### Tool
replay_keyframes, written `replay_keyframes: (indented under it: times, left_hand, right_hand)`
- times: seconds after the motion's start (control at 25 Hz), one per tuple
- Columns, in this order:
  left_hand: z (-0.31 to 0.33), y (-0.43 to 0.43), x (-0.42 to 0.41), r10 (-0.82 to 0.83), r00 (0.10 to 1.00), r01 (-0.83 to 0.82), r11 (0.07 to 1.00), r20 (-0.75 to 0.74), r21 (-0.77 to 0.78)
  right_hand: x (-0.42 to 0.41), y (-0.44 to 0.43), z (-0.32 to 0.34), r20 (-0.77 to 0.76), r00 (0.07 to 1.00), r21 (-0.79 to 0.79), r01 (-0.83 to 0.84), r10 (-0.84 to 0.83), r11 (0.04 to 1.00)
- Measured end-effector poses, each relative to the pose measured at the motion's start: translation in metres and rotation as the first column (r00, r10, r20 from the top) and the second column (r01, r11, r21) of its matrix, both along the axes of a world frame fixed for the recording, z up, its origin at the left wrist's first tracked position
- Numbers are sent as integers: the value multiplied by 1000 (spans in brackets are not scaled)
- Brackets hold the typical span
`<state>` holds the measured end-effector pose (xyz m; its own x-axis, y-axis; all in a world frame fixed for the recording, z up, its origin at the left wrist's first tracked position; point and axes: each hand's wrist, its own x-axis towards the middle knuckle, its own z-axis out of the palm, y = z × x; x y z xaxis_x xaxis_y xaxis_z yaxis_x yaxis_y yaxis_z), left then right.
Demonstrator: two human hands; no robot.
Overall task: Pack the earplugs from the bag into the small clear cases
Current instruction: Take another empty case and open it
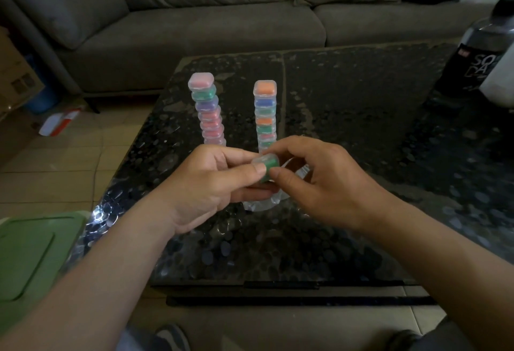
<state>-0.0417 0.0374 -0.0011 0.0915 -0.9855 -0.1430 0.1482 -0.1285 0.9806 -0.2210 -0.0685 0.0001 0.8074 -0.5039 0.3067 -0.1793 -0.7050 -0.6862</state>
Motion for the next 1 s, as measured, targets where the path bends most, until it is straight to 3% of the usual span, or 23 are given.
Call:
replay_keyframes:
  times: [0.08, 0.16, 0.28, 0.8, 1.0]
  left_hand:
    - [-4, 0, -2, 68, 973, -53, 996, 222, -76]
    - [-7, -1, -3, 187, 861, -100, 974, 474, -204]
    - [-12, 0, -2, 270, 725, -88, 949, 634, -304]
    - [-15, 0, -3, 346, 600, -77, 922, 721, -379]
    - [-13, 1, -6, 361, 634, -126, 921, 684, -369]
  right_hand:
    - [-1, -1, 0, -3, 1000, 3, 18, -18, 1000]
    - [-1, -2, -1, 7, 998, 1, 56, -56, 998]
    - [0, -4, -1, -10, 996, -29, 86, -86, 996]
    - [1, -4, -1, -73, 994, -123, 67, -76, 990]
    - [2, -3, -4, -68, 990, -175, 114, -127, 978]
